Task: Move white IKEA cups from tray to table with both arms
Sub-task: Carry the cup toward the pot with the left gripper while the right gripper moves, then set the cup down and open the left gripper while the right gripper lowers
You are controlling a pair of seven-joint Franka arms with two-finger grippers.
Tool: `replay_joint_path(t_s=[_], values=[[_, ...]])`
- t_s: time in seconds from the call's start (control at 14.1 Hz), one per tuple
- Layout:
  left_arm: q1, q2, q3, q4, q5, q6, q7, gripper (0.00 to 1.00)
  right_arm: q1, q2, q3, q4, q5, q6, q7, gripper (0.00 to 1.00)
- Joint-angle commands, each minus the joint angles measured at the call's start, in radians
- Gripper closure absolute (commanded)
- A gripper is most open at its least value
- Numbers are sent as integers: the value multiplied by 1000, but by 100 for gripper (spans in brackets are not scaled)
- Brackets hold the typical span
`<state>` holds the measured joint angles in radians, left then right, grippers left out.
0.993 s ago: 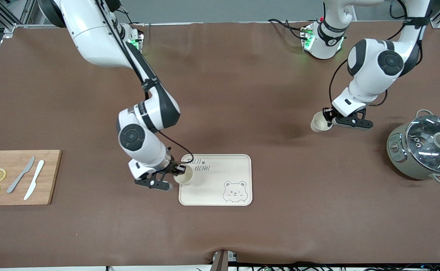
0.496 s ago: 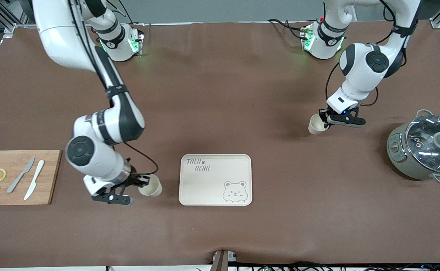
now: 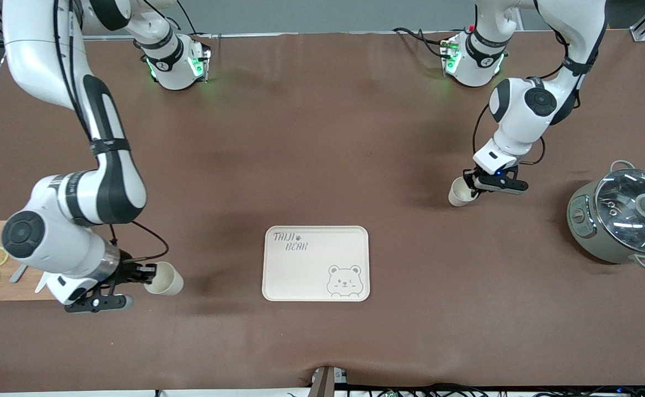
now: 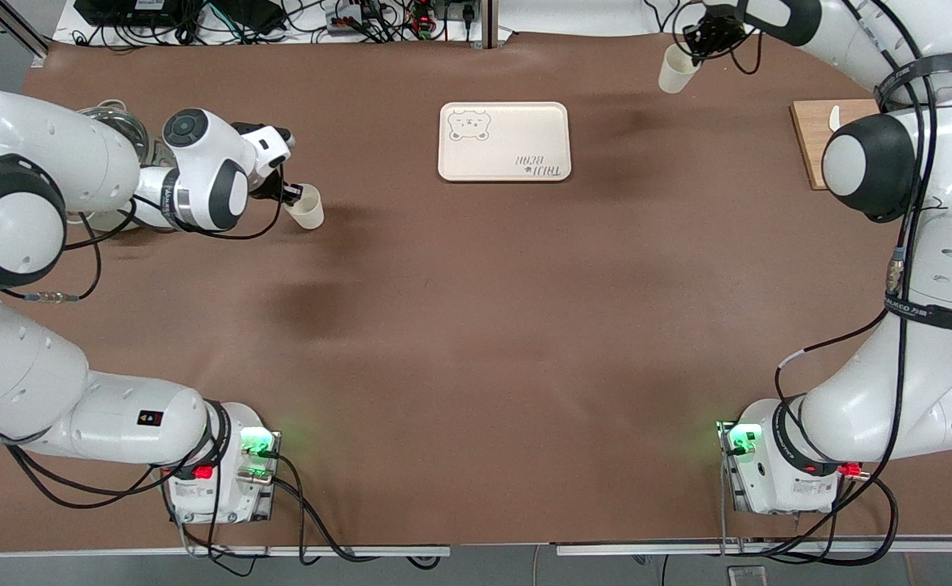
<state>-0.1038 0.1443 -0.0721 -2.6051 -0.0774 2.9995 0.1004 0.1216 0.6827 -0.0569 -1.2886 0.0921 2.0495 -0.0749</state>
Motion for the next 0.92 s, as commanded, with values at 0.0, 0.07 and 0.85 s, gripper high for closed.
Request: replay_joint_path(t_s=[0.0,0.07,0.85], values=[[7,8,-6,11,-22,9,36,0,-68,-17,20,-14,-15,-15,-123,100],[7,0,-6,23,-24,-13,27,0,-83,-17,19,-18,-15,-17,-158,100],[85,-108,3,662,-18,-1040,24,0,-188,43,20,-51,-48,-23,-286,100]])
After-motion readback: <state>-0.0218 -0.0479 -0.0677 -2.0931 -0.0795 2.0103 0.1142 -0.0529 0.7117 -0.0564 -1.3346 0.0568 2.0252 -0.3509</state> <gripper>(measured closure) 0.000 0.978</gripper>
